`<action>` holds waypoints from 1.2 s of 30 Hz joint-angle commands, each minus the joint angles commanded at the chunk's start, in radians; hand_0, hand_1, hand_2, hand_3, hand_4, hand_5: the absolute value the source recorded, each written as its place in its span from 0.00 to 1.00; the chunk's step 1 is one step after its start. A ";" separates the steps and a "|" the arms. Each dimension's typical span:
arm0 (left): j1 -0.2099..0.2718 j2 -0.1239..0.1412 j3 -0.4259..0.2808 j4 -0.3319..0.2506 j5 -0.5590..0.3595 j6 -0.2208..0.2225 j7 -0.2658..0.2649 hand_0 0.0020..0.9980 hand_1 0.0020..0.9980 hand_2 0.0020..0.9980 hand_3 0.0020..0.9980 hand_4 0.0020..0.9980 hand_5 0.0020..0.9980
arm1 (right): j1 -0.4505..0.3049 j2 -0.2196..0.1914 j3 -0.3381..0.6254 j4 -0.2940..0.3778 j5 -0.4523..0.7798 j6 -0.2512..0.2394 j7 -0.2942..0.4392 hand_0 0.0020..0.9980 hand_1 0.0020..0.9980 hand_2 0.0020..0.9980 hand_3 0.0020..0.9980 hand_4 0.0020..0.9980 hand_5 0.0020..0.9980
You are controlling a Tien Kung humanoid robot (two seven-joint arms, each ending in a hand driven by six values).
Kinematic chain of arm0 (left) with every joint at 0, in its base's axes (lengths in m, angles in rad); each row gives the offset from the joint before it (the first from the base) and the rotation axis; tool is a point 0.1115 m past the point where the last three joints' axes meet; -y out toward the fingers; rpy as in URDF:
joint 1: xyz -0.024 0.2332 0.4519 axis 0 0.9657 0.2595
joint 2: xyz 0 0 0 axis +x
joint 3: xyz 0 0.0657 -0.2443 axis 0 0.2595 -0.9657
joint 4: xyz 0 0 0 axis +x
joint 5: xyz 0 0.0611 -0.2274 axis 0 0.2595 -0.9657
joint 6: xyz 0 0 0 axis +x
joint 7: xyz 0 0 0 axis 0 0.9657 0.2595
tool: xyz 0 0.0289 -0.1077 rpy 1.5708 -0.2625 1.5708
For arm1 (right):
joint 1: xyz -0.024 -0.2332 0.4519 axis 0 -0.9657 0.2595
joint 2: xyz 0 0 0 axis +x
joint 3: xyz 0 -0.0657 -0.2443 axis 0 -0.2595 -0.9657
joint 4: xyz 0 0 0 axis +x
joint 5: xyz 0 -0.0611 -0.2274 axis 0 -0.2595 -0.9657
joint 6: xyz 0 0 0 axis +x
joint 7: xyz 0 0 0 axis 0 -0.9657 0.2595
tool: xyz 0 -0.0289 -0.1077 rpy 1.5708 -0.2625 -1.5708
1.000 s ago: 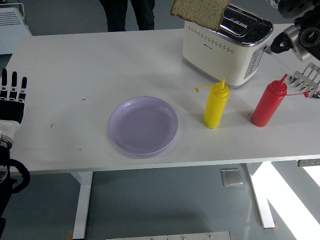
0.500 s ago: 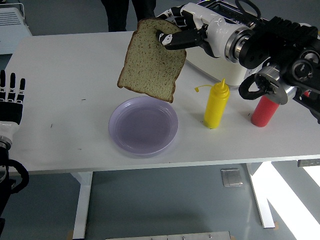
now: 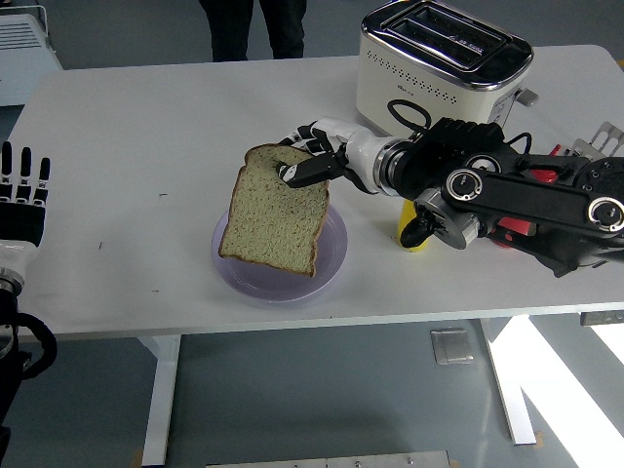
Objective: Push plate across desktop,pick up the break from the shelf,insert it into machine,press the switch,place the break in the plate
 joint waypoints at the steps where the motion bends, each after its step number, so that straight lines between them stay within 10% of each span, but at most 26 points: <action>1: 0.000 0.000 0.000 0.000 0.000 0.000 0.000 0.82 0.73 0.69 0.67 0.68 1.00 | 0.000 0.009 -0.007 -0.016 -0.006 -0.003 0.003 0.32 0.40 0.49 0.50 0.16 0.00; 11: -0.004 0.002 0.003 0.004 -0.006 0.001 0.000 0.82 0.73 0.69 0.67 0.68 1.00 | -0.008 0.076 -0.072 -0.143 -0.025 -0.027 0.018 0.33 0.40 0.49 0.50 0.16 0.00; 36: -0.013 0.004 0.009 0.015 -0.011 0.002 -0.001 0.82 0.73 0.69 0.67 0.68 1.00 | -0.007 0.140 -0.116 -0.194 -0.029 -0.020 0.047 0.38 0.53 0.56 0.55 0.12 0.00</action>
